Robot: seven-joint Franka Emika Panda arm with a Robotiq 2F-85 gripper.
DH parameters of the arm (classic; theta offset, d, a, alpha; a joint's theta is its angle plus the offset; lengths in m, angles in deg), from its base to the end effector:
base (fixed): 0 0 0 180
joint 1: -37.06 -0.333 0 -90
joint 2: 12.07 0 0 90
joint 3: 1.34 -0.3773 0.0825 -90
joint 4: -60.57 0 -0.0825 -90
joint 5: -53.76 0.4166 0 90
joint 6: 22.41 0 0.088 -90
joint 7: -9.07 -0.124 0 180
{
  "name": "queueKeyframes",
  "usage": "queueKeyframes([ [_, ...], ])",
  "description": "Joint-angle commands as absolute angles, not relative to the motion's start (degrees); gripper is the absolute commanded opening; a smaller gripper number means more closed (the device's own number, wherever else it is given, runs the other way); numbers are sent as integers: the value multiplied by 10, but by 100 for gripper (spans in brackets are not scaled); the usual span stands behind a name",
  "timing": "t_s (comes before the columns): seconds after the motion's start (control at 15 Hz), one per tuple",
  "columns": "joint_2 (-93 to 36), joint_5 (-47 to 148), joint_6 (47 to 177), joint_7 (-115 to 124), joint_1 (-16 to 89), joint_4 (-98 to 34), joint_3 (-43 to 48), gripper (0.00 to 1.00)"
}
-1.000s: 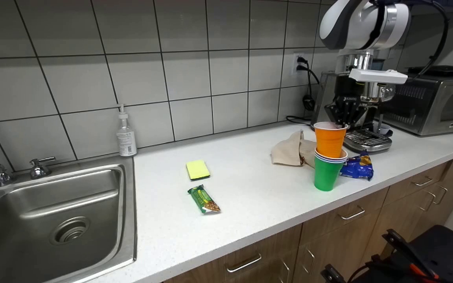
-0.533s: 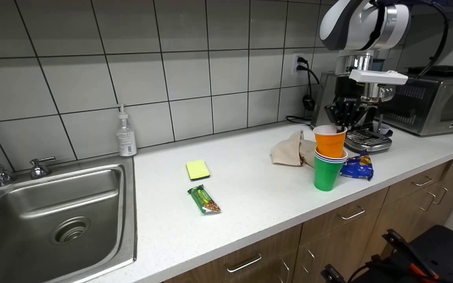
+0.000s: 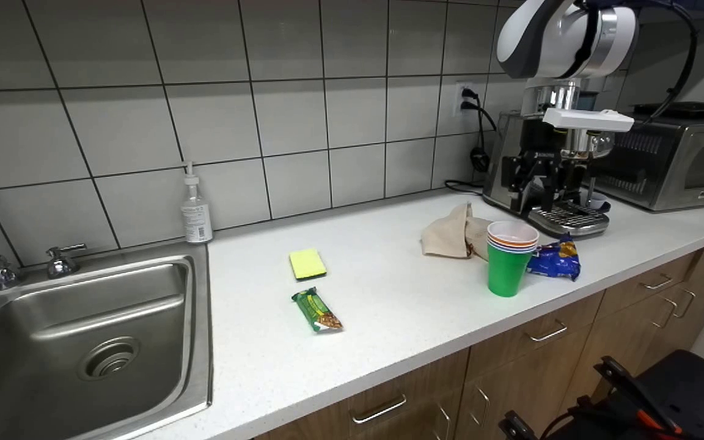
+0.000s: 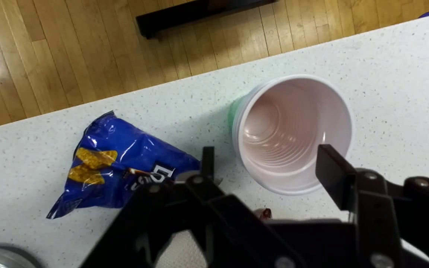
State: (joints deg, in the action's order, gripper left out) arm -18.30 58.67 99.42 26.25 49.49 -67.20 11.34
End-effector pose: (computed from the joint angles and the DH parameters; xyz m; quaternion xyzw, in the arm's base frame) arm 0.4914 -0.2240 0.3308 -0.9897 0.0956 0.0894 0.0581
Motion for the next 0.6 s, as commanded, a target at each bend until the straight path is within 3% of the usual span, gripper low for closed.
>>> queueKeyframes([
  [0.0,-170,590,983,272,501,-673,108,100],
  [0.53,-133,581,986,280,487,-682,99,100],
])
